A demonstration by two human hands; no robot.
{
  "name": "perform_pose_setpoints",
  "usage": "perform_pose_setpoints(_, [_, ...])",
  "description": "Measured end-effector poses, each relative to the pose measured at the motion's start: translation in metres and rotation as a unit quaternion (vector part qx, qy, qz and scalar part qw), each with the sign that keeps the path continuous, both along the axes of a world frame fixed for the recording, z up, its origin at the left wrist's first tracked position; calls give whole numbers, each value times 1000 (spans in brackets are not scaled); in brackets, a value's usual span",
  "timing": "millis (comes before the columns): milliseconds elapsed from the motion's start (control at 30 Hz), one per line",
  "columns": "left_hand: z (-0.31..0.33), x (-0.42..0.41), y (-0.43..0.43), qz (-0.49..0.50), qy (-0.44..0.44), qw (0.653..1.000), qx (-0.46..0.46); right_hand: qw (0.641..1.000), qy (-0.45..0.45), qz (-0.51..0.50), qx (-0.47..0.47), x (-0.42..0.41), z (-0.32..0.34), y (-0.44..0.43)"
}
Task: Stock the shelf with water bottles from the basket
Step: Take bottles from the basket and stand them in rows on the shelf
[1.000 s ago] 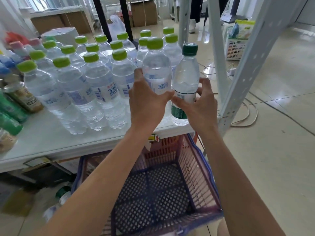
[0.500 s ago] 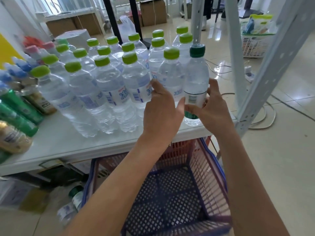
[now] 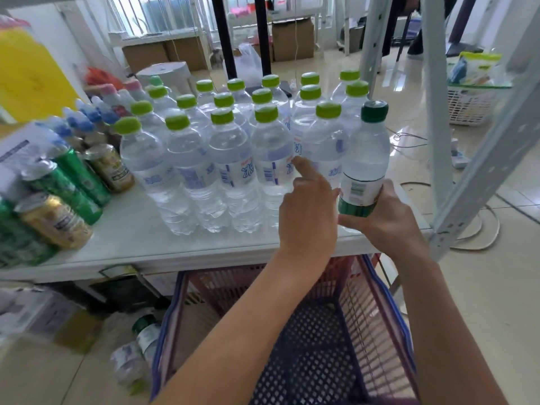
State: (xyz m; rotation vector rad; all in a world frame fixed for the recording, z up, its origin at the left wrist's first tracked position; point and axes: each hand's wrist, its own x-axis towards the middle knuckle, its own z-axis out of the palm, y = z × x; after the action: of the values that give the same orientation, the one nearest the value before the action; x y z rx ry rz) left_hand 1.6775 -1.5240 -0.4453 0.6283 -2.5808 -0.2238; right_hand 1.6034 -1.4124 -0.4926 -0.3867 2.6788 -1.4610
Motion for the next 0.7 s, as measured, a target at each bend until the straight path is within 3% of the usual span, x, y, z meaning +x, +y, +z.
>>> perform_pose_setpoints(267, [-31,21,5,-84,81,978,173,1000,-13,-19,-15,12,1,-12])
perform_pose_setpoints(567, [-61,42,-21,-160,-67,960,219,998,-36,-55,21,20,6,-21])
perform_pose_setpoints(700, [-46,77,-39,-252,-126,945,167,982,-77,-73,158,27,24,-19])
